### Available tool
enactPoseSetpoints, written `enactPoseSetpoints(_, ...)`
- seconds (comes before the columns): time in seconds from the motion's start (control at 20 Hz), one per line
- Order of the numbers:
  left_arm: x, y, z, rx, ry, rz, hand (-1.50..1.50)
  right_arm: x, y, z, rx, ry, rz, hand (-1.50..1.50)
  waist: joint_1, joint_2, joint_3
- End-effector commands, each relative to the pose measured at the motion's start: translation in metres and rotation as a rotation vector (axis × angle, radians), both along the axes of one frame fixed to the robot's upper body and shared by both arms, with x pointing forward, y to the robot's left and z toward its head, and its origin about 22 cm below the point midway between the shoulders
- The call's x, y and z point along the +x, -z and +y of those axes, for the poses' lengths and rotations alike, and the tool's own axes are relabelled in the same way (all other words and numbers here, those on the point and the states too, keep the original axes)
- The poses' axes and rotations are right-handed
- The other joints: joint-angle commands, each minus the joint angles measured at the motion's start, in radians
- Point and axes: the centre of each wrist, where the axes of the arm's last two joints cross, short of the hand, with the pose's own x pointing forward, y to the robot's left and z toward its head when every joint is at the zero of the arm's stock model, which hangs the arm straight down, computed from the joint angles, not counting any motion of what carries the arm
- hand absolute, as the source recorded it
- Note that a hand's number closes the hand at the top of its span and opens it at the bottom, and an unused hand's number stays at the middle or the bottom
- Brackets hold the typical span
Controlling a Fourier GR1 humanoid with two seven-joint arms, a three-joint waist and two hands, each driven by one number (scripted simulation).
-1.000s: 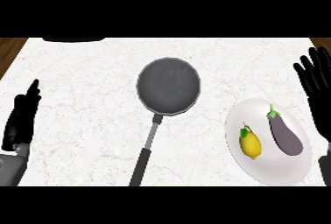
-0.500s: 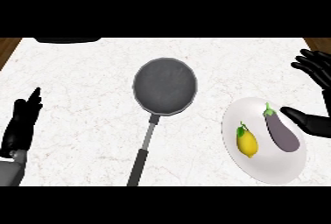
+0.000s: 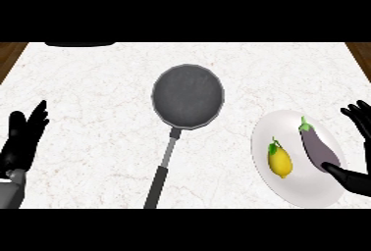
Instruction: Pick the lemon from the plate and place it in the pan
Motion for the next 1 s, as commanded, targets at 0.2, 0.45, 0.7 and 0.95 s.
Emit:
enactPoseSetpoints(0.2,-0.002,0.013,-0.005,-0.006,0.001,0.004,0.0,-0.005,-0.072,-0.032,-0.423,0.022,0.092,-1.5,0.005,0.001,-0.003)
enactPoseSetpoints(0.45,0.0,0.006,-0.008,-0.009,0.013,0.024,0.0,-0.009,-0.115,-0.018,-0.806,-0.018,0.224,-1.5,0.009,-0.001,-0.005)
enactPoseSetpoints(0.7,0.002,0.003,0.001,0.01,-0.002,0.01,0.0,-0.012,-0.134,0.017,-1.035,-0.027,0.346,-1.5,0.012,0.002,-0.004)
enactPoseSetpoints(0.95,0.001,0.002,-0.011,-0.006,0.033,0.013,0.0,-0.008,-0.128,0.054,-1.208,-0.056,0.432,-1.5,0.026,0.003,-0.002)
